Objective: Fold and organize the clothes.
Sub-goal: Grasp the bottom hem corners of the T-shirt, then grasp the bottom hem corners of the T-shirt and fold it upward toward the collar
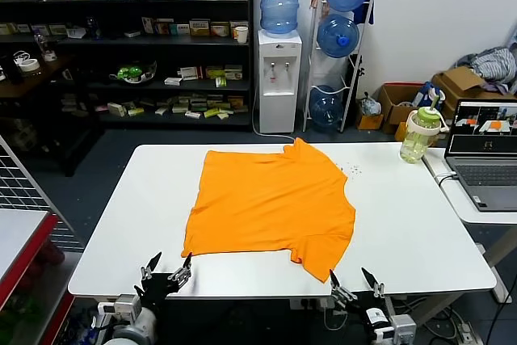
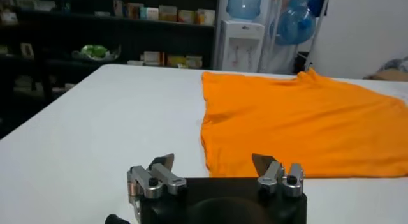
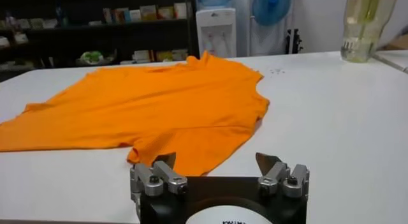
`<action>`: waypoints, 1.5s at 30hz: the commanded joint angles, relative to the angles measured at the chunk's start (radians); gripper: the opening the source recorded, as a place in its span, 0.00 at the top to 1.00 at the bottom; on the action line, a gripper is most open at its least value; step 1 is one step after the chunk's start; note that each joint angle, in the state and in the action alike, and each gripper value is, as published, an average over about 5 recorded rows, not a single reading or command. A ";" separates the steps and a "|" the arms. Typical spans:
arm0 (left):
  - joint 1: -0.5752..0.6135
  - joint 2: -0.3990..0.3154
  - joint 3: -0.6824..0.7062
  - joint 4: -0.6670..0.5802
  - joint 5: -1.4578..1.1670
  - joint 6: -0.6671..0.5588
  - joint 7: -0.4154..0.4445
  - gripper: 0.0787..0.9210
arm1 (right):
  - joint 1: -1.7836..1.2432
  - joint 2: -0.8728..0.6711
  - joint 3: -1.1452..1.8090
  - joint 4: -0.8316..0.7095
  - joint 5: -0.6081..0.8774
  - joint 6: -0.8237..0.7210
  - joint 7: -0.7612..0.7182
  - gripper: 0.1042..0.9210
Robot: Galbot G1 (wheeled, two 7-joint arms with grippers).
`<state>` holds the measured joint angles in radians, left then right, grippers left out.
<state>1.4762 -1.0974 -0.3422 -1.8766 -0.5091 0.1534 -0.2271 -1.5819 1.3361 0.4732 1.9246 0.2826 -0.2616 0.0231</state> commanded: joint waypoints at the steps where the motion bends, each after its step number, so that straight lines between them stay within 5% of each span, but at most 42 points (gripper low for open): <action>1: -0.132 0.004 0.050 0.120 -0.025 0.023 -0.007 0.12 | 0.112 0.010 -0.040 -0.090 -0.002 -0.026 0.023 0.12; 9: -0.132 0.005 0.056 0.131 -0.025 0.033 -0.017 0.12 | 0.137 0.018 -0.057 -0.111 -0.006 -0.036 0.033 0.12; 14: -0.131 0.003 0.071 0.122 -0.025 0.039 -0.023 0.15 | 0.140 0.019 -0.063 -0.123 -0.007 -0.047 0.036 0.21; 35: -0.128 -0.006 0.097 0.123 -0.020 0.047 -0.032 0.88 | 0.092 0.011 -0.053 -0.077 -0.003 -0.020 0.031 0.94; 39: -0.124 -0.006 0.096 0.105 -0.021 0.047 -0.037 0.98 | 0.055 -0.009 -0.047 -0.025 0.020 -0.006 0.033 0.98; 45: -0.075 0.021 0.072 -0.005 -0.063 0.064 -0.060 0.98 | -0.087 -0.091 -0.025 0.111 0.069 0.009 0.050 0.98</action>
<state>1.3756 -1.0902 -0.2621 -1.8049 -0.5480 0.2103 -0.2796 -1.5575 1.3033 0.4358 1.9209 0.3141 -0.2644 0.0670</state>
